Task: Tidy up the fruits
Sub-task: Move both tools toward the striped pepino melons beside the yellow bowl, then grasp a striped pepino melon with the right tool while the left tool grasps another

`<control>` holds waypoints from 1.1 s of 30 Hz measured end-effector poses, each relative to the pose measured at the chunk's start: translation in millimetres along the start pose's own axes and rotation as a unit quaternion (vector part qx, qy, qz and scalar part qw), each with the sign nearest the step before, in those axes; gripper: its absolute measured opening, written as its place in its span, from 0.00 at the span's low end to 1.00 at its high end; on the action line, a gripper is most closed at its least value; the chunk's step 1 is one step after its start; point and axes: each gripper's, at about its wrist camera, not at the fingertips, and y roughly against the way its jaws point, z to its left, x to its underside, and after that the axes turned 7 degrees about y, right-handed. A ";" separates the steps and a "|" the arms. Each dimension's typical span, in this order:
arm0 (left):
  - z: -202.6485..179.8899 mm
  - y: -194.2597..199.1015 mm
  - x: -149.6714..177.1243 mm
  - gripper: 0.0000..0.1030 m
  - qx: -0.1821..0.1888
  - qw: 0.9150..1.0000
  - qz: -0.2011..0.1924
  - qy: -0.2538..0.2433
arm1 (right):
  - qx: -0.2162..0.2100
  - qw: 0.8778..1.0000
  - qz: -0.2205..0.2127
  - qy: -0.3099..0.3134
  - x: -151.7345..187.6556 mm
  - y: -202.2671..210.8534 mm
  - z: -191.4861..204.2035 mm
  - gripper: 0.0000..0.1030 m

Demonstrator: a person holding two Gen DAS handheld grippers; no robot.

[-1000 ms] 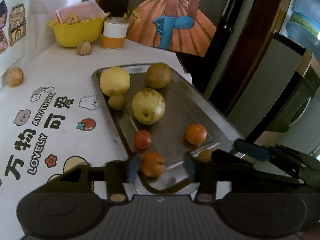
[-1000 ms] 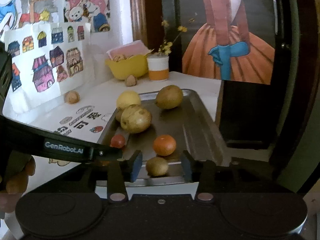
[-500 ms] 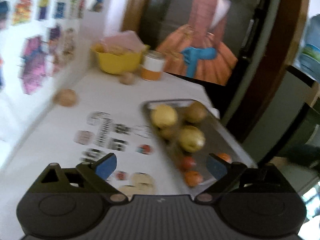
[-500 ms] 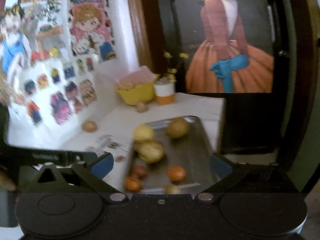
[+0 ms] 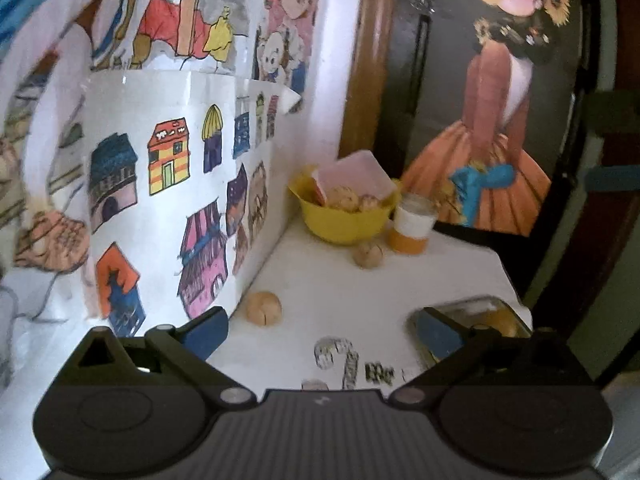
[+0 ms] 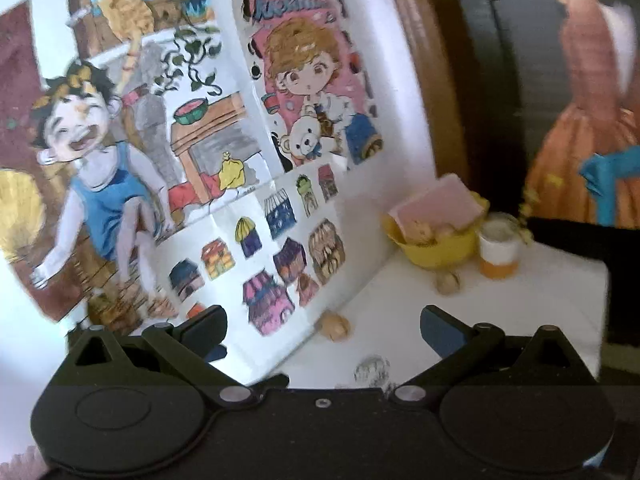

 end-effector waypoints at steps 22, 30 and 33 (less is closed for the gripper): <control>26.0 -199.8 36.3 0.99 -0.156 0.984 0.028 0.084 | 0.063 0.989 0.108 -0.079 48.6 -316.0 -182.2 0.98; 37.2 -221.0 39.5 0.99 -0.169 0.980 0.040 0.102 | 0.076 0.989 0.103 -0.076 50.5 -350.7 -192.2 0.84; 36.8 -223.9 38.5 0.99 -0.166 0.980 0.035 0.101 | 0.081 0.990 0.095 -0.066 53.3 -350.9 -187.9 0.77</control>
